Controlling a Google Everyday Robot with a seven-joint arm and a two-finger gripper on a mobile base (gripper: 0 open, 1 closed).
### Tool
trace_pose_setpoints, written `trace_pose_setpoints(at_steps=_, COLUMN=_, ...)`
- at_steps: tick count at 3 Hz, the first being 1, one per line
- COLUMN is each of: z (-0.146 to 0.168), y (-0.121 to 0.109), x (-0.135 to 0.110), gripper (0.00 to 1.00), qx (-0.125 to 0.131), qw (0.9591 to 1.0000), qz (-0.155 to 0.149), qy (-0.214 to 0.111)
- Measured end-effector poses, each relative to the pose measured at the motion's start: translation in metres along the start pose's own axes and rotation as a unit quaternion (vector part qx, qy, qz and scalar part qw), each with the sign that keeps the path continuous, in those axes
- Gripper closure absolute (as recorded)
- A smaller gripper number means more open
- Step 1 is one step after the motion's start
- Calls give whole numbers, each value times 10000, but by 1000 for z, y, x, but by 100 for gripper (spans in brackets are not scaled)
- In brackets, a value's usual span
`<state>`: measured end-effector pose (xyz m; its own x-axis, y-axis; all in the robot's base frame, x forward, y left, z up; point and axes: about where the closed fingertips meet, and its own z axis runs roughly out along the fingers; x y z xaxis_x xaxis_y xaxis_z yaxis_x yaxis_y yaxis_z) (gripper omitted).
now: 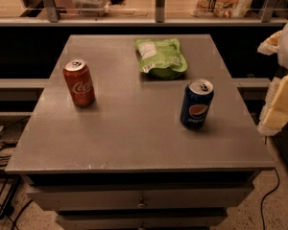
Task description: Knock pepsi can over
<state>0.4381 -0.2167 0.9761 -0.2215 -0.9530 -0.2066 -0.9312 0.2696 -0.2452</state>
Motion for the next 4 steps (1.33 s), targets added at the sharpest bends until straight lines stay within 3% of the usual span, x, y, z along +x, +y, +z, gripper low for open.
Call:
trace_pose_setpoints(at_steps=1, z=0, y=-1, x=-1, gripper=0, qx=12, qw=10000, qz=0, qy=-26)
trace_pose_setpoints(at_steps=2, z=8, y=-4, x=-4, gripper=0, qx=-56, qw=9992, qz=27, qy=-394)
trace_pose_setpoints(at_steps=3, z=26, y=-7, x=-9, gripper=0, qx=-224, qw=9944, qz=53, qy=-1032)
trace_pose_setpoints(at_steps=4, z=47, y=-15, x=-31, gripper=0, qx=-270, qw=9798, qz=62, qy=-1979)
